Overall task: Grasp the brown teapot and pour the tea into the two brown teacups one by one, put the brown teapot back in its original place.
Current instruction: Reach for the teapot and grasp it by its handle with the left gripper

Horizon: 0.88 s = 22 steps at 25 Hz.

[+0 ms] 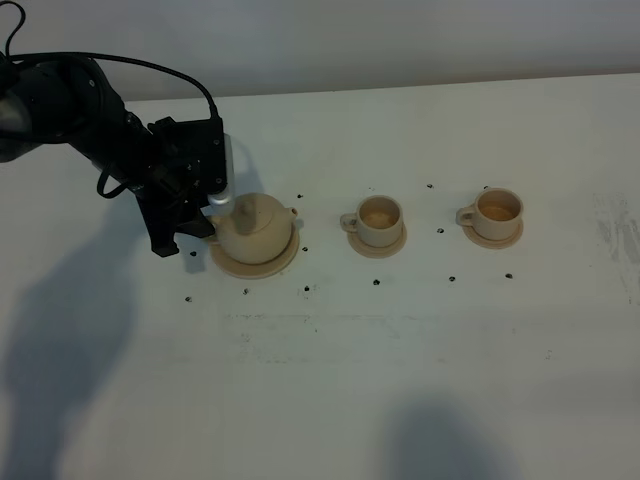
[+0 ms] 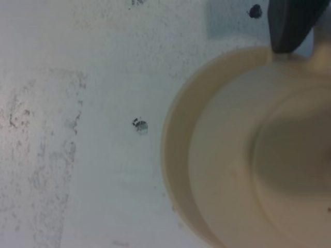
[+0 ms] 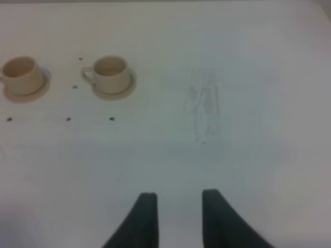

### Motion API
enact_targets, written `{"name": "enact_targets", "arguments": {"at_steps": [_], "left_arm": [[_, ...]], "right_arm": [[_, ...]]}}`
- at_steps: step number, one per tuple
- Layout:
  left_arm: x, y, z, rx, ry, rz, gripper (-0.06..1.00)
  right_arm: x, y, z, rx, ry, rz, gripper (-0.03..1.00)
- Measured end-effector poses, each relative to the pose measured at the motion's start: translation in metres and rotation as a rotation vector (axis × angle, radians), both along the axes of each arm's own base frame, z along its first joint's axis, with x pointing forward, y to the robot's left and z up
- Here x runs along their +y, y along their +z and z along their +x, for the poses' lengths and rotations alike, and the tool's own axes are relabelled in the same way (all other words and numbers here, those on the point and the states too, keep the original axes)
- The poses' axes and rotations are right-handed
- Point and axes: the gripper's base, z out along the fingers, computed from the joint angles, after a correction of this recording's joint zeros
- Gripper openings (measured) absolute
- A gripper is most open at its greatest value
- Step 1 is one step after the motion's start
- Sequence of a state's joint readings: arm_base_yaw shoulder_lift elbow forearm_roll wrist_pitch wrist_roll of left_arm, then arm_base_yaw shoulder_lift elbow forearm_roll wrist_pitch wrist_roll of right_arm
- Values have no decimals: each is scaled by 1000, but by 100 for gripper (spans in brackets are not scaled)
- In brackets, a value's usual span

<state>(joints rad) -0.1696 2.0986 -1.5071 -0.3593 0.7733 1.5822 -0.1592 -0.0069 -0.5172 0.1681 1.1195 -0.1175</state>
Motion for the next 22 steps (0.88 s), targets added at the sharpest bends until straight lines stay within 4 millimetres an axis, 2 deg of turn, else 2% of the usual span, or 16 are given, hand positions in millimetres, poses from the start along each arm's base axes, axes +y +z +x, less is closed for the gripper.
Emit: {"name": "enact_targets", "arguments": {"at_steps": [22], "left_arm": [[-2,0,0,-2,-26,-21,41]], "right_arm": [[0,0,0,0,0,0,23]]}}
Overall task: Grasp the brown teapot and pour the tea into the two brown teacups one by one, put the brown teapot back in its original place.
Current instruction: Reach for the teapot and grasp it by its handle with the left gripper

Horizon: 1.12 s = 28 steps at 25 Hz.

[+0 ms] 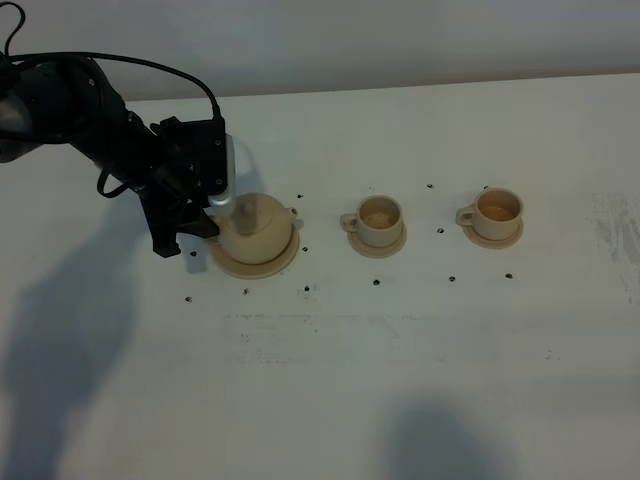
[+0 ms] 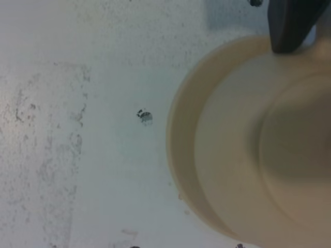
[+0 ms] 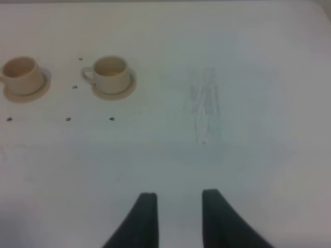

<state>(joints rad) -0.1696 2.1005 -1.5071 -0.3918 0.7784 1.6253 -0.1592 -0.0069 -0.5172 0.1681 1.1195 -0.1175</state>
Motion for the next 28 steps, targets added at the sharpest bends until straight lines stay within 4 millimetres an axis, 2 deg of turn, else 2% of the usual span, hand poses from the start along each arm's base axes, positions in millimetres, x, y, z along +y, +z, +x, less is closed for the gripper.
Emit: {"name": "enact_targets", "arguments": {"at_steps": [20,24,28], "left_arm": [[0,-3,0,11,-3,4,41],[0,-8,0,25,5,7,33],[1,-10,1,26,10,14,15]], "right_arm": [[0,0,0,0,0,0,23],[0,0,0,0,0,0,23],[0,0,0,0,0,0,23]]}}
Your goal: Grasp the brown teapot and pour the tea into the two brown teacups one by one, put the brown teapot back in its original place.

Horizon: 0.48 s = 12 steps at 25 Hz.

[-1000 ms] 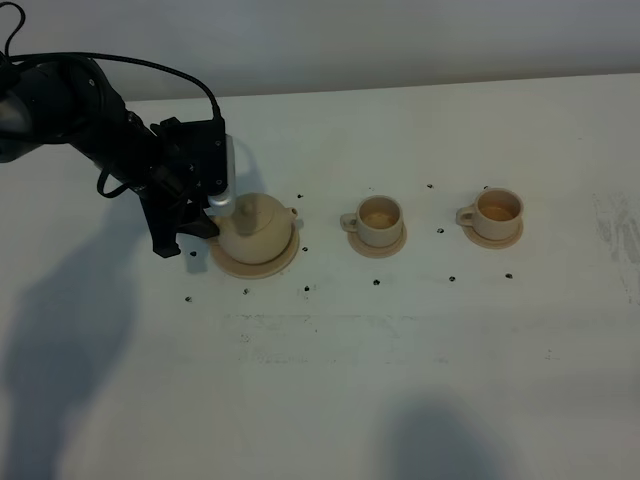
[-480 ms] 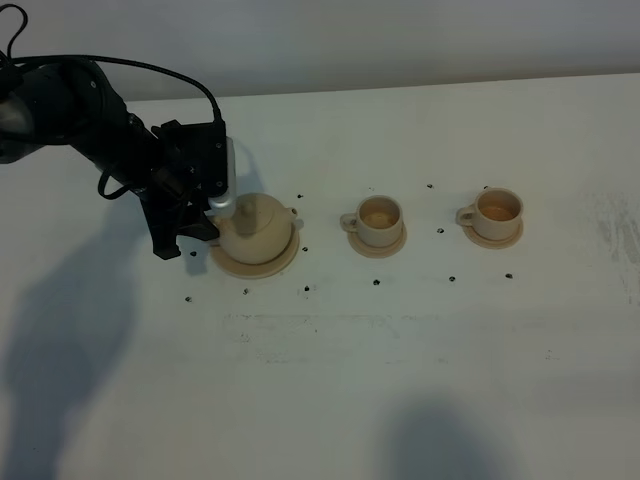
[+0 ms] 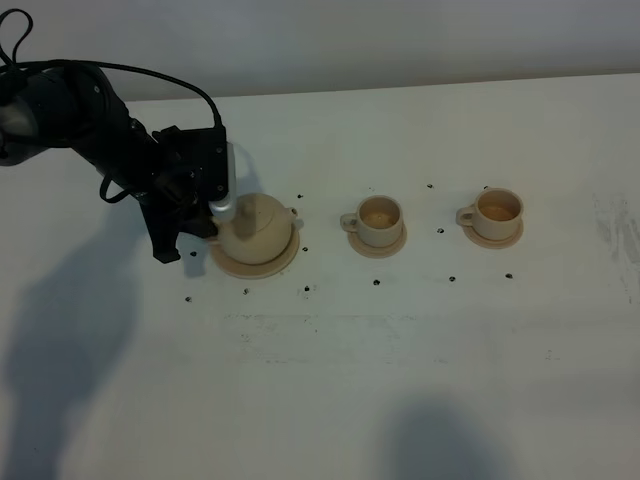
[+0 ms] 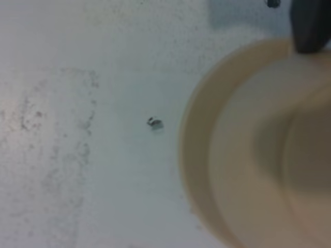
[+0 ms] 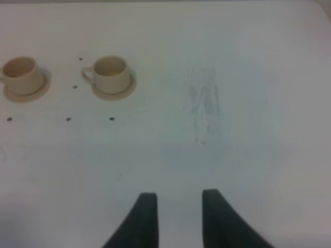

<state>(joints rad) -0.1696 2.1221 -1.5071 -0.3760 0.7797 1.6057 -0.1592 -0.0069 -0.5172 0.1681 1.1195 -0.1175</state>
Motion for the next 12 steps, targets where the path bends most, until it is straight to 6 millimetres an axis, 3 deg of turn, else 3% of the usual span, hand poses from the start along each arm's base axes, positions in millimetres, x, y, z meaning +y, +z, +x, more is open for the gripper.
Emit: {"name": "enact_targets", "arguments": {"at_steps": [12], "left_arm": [[1,5,0,26,126,-7,12]], "right_arm": [[0,0,0,0,0,0,23]]}}
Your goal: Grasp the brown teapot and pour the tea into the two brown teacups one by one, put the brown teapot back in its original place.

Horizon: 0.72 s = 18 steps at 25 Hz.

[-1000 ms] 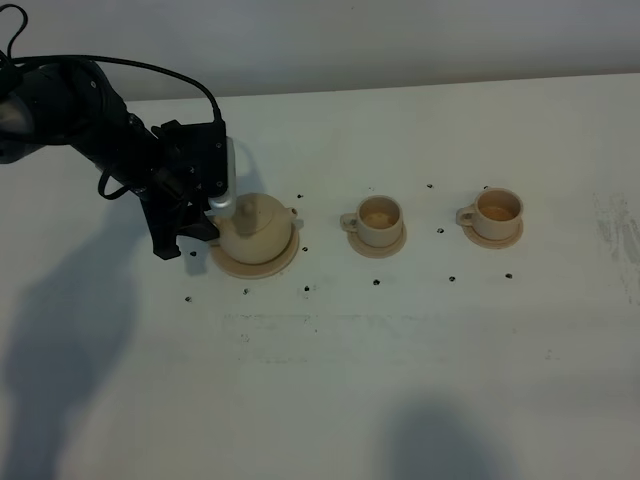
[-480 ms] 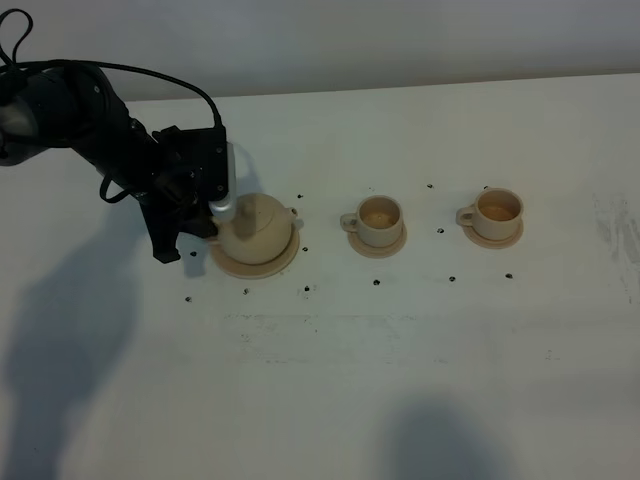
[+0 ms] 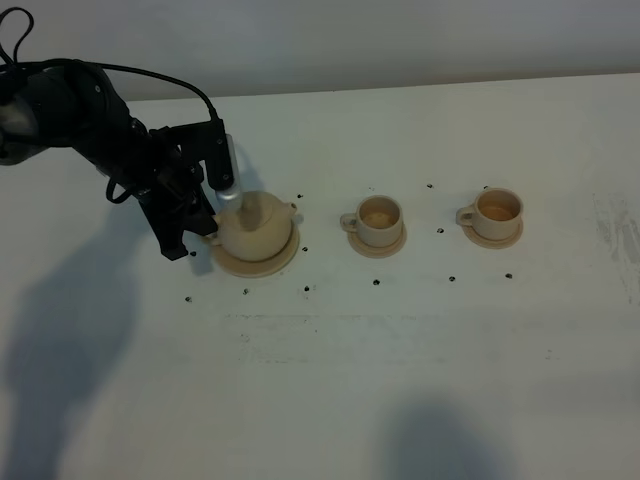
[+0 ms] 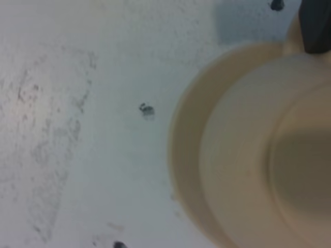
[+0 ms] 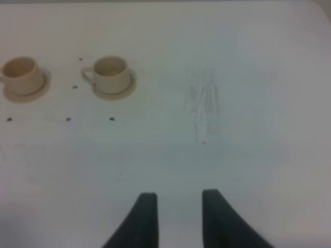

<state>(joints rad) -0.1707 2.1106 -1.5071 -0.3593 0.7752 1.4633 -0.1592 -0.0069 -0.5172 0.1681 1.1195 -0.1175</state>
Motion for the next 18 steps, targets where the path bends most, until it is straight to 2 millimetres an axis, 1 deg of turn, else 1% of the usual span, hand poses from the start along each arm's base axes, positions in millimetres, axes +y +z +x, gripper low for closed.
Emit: {"name": "enact_targets", "arguments": {"at_steps": [4,8,12,18], "left_arm": [[0,12,0,-26,30,-7,12],[-1,25,-3,-53,22,-19,12],[-13,34,-5,-95,-48,-35,12],[-36,53,2,-193,-118,-59,12]], "right_arm": [[0,0,0,0,0,0,23],[0,0,0,0,0,0,23],[0,0,0,0,0,0,23],[0,0,0,0,0,0,23]]}}
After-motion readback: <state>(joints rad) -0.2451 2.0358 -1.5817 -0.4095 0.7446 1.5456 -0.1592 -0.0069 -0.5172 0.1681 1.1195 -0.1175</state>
